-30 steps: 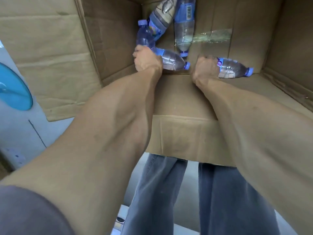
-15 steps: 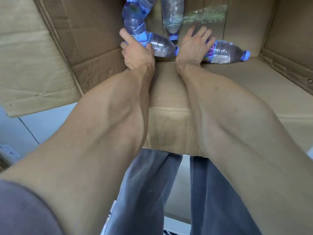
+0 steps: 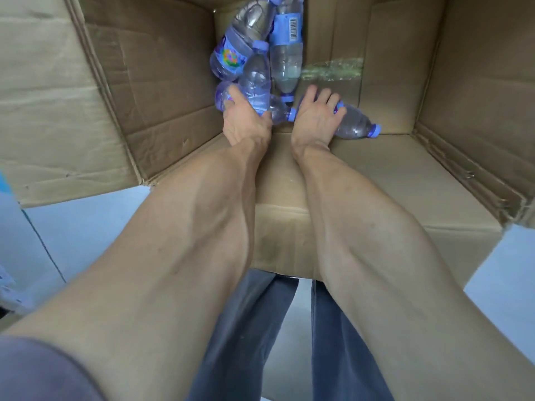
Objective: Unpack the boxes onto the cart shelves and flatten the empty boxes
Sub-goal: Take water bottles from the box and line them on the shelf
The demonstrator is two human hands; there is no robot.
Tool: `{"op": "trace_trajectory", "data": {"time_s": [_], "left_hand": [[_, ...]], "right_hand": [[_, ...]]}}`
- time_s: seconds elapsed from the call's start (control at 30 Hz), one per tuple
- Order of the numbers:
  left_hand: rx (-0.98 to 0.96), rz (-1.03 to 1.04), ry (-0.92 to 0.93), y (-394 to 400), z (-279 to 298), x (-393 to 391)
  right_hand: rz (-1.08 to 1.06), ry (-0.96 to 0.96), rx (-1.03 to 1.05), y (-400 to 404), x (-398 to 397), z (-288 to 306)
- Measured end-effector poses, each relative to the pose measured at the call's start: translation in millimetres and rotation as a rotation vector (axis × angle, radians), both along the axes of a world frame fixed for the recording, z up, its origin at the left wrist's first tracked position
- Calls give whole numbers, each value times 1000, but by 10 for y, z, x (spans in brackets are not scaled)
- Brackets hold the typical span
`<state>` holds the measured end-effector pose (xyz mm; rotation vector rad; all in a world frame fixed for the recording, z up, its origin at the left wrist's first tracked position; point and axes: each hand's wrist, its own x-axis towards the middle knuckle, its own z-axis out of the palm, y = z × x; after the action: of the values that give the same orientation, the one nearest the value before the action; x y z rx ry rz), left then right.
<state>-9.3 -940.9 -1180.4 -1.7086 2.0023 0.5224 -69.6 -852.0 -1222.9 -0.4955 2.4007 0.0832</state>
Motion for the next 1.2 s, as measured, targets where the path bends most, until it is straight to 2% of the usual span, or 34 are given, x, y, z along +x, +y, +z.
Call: {"op": "trace_trajectory", "data": {"time_s": [0.1,0.27,0.37,0.5,0.77,0.83,0.97,1.13,1.2], "left_hand": [[46,-46,43,62,222,-72],[52,87,119,117,740,-172],[63,106,144,145,1086,-200],[107,142,199,151,1638,-287],[190,373,376,74,3029,-526],[186,420,447,67,3408,-611],[199,510,633,74,4126,-798],[231,432,801,129,5069,-1127],[262,363,857,148,5517,-1219]], "right_hand": [[-81,58,-70,52,-192,281],[-177,44,-133,193,-457,903],[-383,26,-199,175,-506,1305],[-818,-16,-250,73,-624,1910],[-1242,-276,-443,199,-1002,3234],[-1327,-358,-530,259,-1051,3629],[-1538,-610,-839,345,-1040,4456],[-1651,-688,-1133,438,-1073,5487],[-1630,-684,-1233,516,-1106,5935]]}}
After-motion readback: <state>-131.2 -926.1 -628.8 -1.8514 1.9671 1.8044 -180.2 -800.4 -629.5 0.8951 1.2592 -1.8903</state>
